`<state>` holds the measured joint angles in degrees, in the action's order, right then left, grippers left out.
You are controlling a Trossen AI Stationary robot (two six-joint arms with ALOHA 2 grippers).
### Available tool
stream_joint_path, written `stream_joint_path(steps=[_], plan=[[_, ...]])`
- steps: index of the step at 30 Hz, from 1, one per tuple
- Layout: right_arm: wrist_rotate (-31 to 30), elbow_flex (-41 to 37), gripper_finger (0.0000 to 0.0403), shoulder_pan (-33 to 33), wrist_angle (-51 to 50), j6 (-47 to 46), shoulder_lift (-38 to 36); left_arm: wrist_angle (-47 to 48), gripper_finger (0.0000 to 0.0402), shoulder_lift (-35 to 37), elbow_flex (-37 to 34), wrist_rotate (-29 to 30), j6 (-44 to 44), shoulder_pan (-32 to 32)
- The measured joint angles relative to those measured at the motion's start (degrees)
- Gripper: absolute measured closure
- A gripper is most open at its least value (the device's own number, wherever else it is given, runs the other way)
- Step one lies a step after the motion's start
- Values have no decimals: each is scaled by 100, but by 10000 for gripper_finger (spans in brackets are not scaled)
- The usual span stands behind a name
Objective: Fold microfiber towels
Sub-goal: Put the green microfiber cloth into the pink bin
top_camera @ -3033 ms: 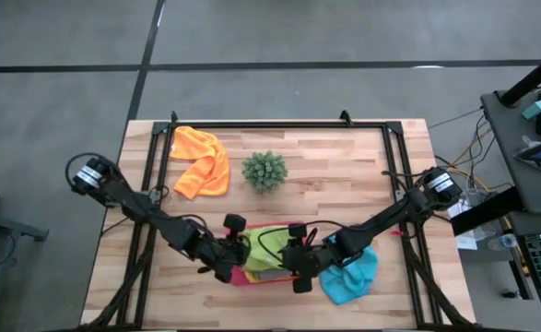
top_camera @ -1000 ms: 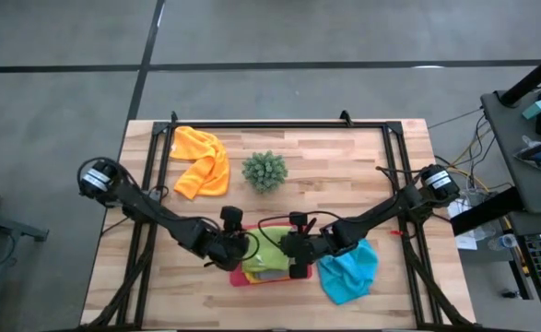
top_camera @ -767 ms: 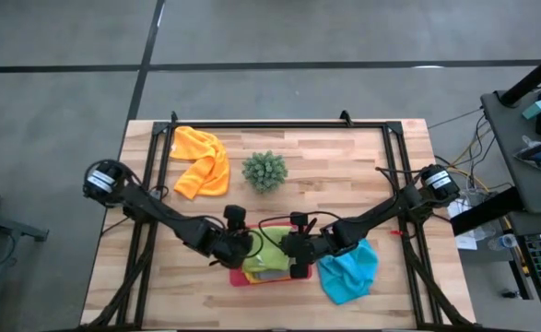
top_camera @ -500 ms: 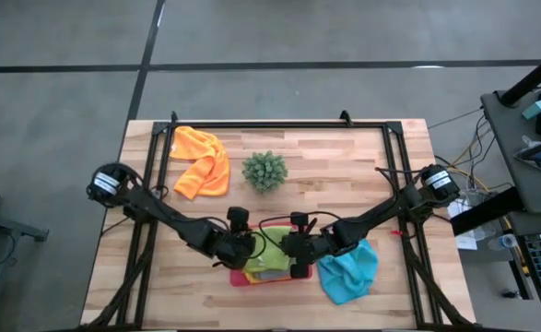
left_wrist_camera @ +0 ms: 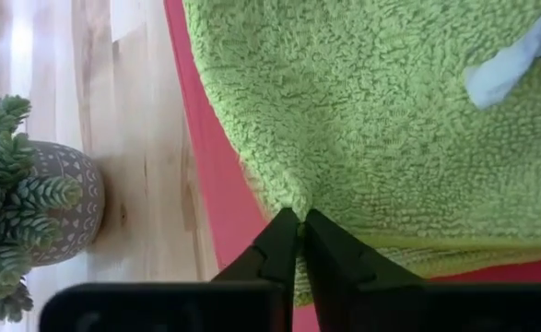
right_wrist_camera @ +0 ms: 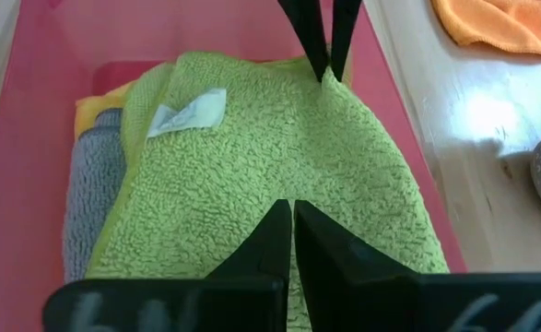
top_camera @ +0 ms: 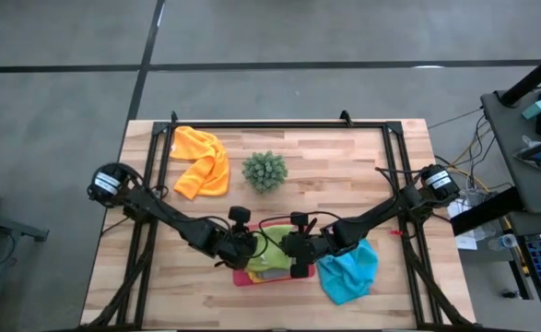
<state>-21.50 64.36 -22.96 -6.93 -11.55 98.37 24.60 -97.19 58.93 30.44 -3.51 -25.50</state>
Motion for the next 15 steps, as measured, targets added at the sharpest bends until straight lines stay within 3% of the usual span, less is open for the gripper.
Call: stream_joint_path(steps=[15], plan=[[2, -2, 392, 0, -24, -2, 0, 497, 398, 400, 381, -28, -66, -9]])
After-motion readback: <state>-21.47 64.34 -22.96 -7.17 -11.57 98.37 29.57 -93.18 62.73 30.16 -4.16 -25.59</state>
